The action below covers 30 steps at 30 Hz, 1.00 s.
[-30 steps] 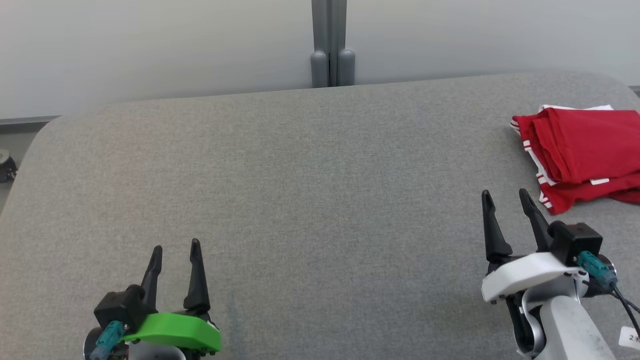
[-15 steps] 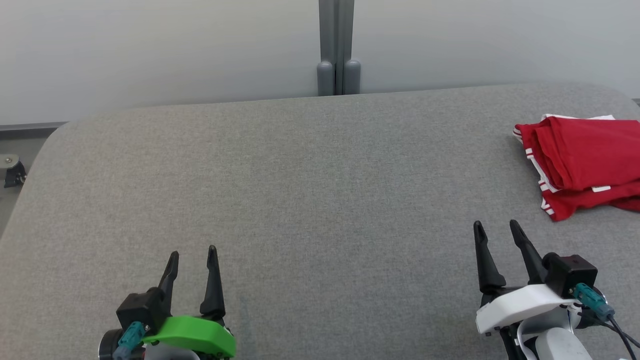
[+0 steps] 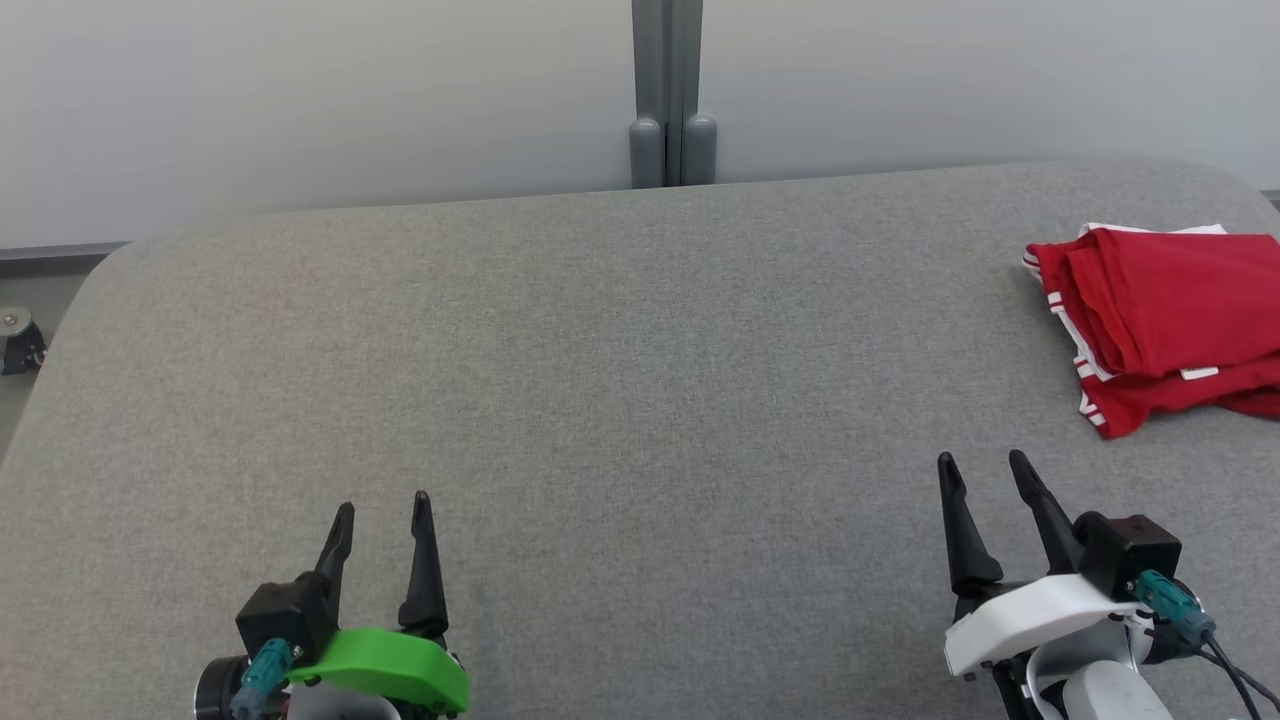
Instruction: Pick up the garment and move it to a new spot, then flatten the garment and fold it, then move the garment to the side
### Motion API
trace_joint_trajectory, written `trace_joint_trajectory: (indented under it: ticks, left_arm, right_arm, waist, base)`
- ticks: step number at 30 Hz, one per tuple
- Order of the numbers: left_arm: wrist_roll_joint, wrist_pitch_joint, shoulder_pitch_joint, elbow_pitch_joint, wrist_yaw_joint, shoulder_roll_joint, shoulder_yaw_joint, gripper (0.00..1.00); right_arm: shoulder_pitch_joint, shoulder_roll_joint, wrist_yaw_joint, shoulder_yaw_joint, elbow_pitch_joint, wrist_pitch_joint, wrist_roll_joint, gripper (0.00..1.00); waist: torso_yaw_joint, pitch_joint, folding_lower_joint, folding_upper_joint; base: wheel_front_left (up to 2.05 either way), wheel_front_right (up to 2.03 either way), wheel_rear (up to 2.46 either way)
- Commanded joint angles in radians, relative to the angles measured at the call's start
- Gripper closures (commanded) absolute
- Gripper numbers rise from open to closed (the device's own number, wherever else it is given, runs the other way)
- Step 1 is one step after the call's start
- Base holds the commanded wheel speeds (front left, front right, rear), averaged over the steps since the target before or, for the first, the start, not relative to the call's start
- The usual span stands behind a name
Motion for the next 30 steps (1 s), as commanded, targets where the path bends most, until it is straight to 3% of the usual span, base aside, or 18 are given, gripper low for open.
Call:
trace_joint_trajectory:
  ticks: [1,2,3,7,30]
  left_arm:
    - [0.009,0.0,-0.019,0.002,0.005,0.003,0.003,0.0]
    - [0.012,0.0,-0.02,0.001,0.008,0.003,0.005,0.0]
    - [0.008,0.0,-0.003,0.002,0.005,0.0,0.002,1.0]
    - [-0.01,0.006,0.012,0.024,0.002,-0.002,0.005,1.0]
    - [-0.376,0.113,-0.009,-0.008,-0.043,-0.001,0.084,1.0]
  right_arm:
    - [-0.005,-0.003,-0.002,0.004,0.003,-0.003,0.0,0.0]
    - [-0.006,-0.003,-0.002,0.005,0.004,-0.003,0.0,0.0]
    - [-0.001,0.0,0.0,0.005,0.003,0.0,0.0,1.0]
    - [0.008,0.005,0.0,0.003,0.027,0.007,0.02,1.0]
    - [-0.008,0.003,0.0,-0.039,-0.003,0.114,0.415,1.0]
  waist:
    - [0.0,0.0,0.0,0.0]
    - [0.0,0.0,0.0,0.0]
    - [0.0,0.0,0.0,0.0]
    - [-0.001,0.0,0.0,0.0]
    - [-0.007,-0.002,0.0,0.0]
  base:
    - [0.0,0.0,0.0]
    - [0.0,0.0,0.0]
    - [0.0,0.0,0.0]
    - [0.0,0.0,0.0]
    - [0.0,0.0,0.0]
